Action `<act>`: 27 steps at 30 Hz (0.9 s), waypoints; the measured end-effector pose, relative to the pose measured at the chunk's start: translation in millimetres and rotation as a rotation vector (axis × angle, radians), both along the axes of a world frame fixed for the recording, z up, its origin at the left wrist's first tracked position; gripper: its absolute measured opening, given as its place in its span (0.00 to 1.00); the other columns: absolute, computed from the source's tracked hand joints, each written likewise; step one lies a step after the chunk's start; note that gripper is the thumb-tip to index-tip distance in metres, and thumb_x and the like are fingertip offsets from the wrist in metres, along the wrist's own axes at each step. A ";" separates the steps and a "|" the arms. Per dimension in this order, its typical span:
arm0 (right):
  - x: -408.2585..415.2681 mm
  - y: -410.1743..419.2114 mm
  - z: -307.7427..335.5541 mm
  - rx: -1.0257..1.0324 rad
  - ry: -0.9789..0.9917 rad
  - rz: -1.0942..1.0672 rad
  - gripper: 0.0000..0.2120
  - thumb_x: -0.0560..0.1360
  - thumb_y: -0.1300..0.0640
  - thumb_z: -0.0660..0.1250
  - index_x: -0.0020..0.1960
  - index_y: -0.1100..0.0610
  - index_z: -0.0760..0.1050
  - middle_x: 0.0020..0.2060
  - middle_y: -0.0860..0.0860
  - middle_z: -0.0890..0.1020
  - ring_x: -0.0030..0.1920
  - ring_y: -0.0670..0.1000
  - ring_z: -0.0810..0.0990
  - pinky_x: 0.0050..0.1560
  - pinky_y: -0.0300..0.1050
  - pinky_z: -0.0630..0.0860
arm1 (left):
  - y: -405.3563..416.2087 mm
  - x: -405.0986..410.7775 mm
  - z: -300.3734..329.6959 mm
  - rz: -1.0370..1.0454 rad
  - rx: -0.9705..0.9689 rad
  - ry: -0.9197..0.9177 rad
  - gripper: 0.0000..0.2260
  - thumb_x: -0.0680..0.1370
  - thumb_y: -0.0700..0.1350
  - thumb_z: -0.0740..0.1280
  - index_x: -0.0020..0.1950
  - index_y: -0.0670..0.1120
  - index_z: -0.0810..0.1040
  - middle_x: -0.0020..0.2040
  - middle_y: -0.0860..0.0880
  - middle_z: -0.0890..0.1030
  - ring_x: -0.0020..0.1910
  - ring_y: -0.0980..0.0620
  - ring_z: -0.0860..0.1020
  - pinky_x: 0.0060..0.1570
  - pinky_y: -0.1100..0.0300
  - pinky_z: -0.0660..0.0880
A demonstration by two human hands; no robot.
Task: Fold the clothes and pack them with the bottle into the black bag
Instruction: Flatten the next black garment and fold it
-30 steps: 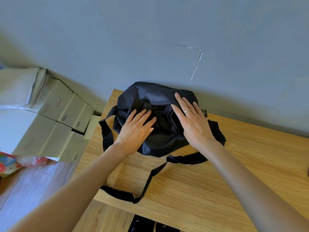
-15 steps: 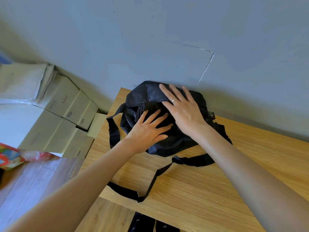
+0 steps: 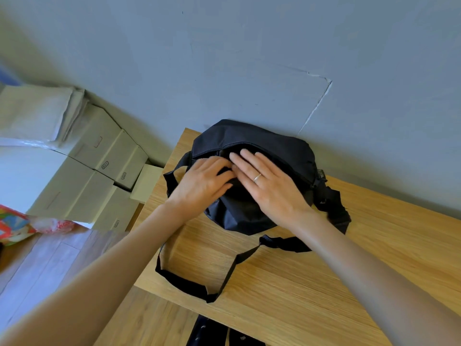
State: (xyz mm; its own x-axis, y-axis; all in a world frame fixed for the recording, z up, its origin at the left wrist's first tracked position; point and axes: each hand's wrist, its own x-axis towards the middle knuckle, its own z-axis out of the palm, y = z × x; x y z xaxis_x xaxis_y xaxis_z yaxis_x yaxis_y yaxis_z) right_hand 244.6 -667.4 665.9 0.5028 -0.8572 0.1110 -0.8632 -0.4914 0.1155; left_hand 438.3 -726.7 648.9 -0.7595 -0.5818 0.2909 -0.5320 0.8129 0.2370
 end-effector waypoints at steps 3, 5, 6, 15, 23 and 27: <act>-1.8 -1.6 -19.1 0.185 0.011 -0.007 0.25 0.77 0.60 0.60 0.73 0.59 0.63 0.73 0.56 0.64 0.74 0.57 0.61 0.73 0.53 0.58 | -2.8 26.0 -3.9 0.175 -0.034 0.010 0.10 0.75 0.46 0.68 0.55 0.45 0.78 0.58 0.45 0.76 0.59 0.46 0.71 0.55 0.50 0.71; -1.9 -7.4 -22.6 0.313 0.014 -0.072 0.24 0.80 0.50 0.52 0.75 0.53 0.58 0.74 0.54 0.62 0.74 0.56 0.59 0.73 0.54 0.57 | -8.0 38.0 -7.5 0.290 0.025 -0.073 0.19 0.72 0.49 0.70 0.61 0.45 0.75 0.63 0.44 0.72 0.63 0.45 0.67 0.56 0.46 0.69; -1.5 -10.9 -22.6 0.367 0.025 -0.087 0.25 0.80 0.46 0.46 0.76 0.50 0.55 0.75 0.52 0.59 0.75 0.55 0.57 0.74 0.55 0.55 | -10.8 41.4 -8.6 0.300 0.056 -0.120 0.22 0.72 0.51 0.69 0.64 0.46 0.74 0.66 0.43 0.70 0.65 0.44 0.65 0.58 0.45 0.68; -3.5 -18.0 -17.2 0.454 0.026 -0.079 0.28 0.78 0.41 0.38 0.76 0.43 0.39 0.77 0.47 0.43 0.77 0.50 0.41 0.75 0.53 0.41 | -36.7 43.1 -1.9 0.154 0.657 0.030 0.09 0.71 0.42 0.73 0.47 0.46 0.75 0.77 0.51 0.54 0.76 0.51 0.47 0.72 0.55 0.49; -2.6 -25.6 -1.7 0.659 -0.132 -0.095 0.29 0.76 0.34 0.48 0.74 0.43 0.59 0.77 0.46 0.45 0.76 0.49 0.41 0.75 0.53 0.40 | -47.5 51.6 17.3 0.133 0.994 0.189 0.10 0.72 0.37 0.72 0.38 0.49 0.74 0.73 0.59 0.58 0.70 0.70 0.56 0.67 0.60 0.58; -3.6 -22.5 7.8 0.681 -0.188 -0.154 0.27 0.77 0.37 0.56 0.68 0.52 0.71 0.77 0.48 0.51 0.77 0.50 0.44 0.74 0.48 0.38 | -41.9 50.1 18.3 0.137 0.904 0.150 0.11 0.72 0.40 0.72 0.38 0.54 0.74 0.76 0.55 0.57 0.76 0.57 0.50 0.74 0.53 0.50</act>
